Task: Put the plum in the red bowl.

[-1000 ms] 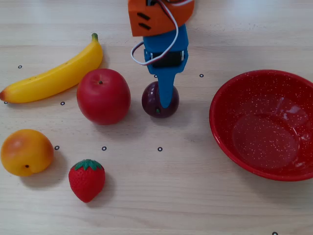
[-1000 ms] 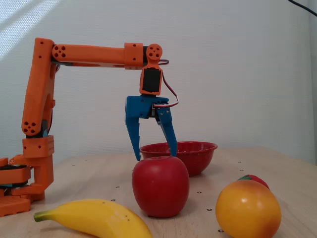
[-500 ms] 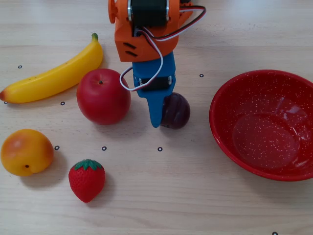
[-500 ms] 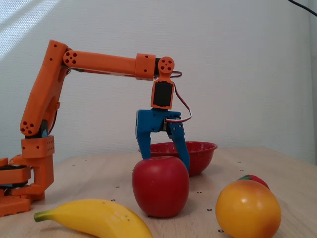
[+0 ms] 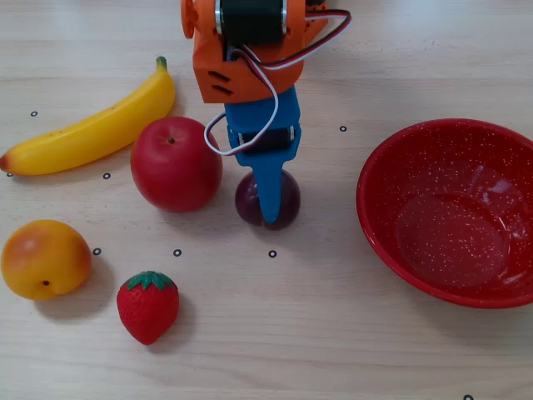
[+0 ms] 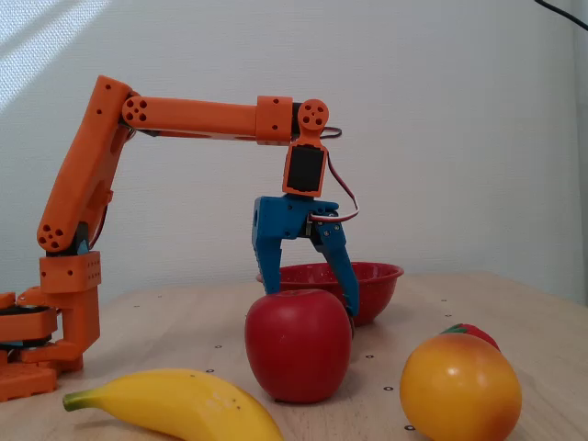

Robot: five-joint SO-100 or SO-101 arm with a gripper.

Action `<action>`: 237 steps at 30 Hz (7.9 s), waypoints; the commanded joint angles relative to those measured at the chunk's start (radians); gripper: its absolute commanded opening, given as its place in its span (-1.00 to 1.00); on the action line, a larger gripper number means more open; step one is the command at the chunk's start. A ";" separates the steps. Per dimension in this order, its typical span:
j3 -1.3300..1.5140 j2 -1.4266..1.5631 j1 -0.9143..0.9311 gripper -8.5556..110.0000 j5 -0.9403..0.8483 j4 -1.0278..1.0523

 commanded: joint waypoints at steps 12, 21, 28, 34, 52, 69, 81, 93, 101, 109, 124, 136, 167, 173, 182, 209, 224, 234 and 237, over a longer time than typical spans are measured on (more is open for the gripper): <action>-0.026 0.008 0.005 -0.17 0.069 -0.064; 0.015 -0.015 -0.005 -0.19 0.109 -0.141; 0.028 -0.021 -0.011 -0.22 0.124 -0.160; 0.032 -0.025 -0.014 -0.32 0.130 -0.164; -0.044 0.091 -0.023 -0.85 0.078 -0.034; -0.219 0.110 -0.026 -0.37 -0.276 -0.037; -0.241 0.034 -0.123 -0.31 -0.331 -0.098; -0.242 -0.054 -0.160 -0.28 -0.288 -0.018; -0.258 -0.112 -0.138 -0.27 -0.241 -0.058; -0.301 -0.160 -0.120 -0.26 -0.153 -0.052; -0.327 -0.192 -0.092 -0.25 -0.080 -0.044; -0.420 -0.190 -0.101 -0.10 0.037 0.060; -0.411 -0.307 -0.086 -0.15 0.210 0.041; -0.411 -0.325 -0.084 -0.45 0.239 0.031; -0.423 -0.170 -0.089 -0.85 0.176 0.156; -0.299 0.295 0.505 -0.85 -0.166 0.015; -0.371 -0.049 0.574 -0.11 -0.196 -0.009; -0.405 0.009 0.528 -0.23 -0.196 -0.118; -0.397 0.086 0.502 -0.40 -0.210 -0.124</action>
